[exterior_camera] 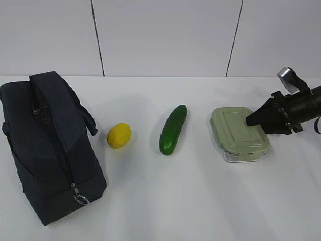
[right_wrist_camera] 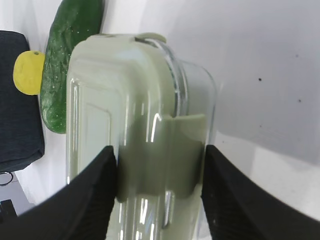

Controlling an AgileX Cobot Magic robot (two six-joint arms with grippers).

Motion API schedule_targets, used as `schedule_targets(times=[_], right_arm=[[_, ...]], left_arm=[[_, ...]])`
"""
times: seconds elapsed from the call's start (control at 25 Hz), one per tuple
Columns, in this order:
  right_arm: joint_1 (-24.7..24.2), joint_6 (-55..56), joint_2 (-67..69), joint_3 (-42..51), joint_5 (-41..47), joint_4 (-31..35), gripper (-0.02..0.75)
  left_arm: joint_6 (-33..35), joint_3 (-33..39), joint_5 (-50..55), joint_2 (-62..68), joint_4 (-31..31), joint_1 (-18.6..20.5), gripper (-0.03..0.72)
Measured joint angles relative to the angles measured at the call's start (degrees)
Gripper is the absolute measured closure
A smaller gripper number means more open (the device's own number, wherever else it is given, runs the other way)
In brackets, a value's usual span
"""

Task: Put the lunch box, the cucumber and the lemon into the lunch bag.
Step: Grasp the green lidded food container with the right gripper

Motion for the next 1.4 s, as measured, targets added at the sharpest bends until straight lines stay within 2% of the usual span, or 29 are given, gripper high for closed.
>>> schedule_targets(times=[0.4, 0.72, 1.4], right_arm=[[0.0, 0.0, 0.0, 0.0, 0.0, 0.1, 0.333], [0.0, -0.5, 0.7, 0.0, 0.0, 1.5, 0.266], [0.1, -1.3, 1.1, 0.0, -0.2, 3.6, 0.262]], left_arm=[[0.0, 0.0, 0.0, 0.0, 0.0, 0.0, 0.449], [0.0, 0.0, 0.0, 0.0, 0.0, 0.0, 0.449], [0.0, 0.0, 0.0, 0.0, 0.0, 0.0, 0.449]])
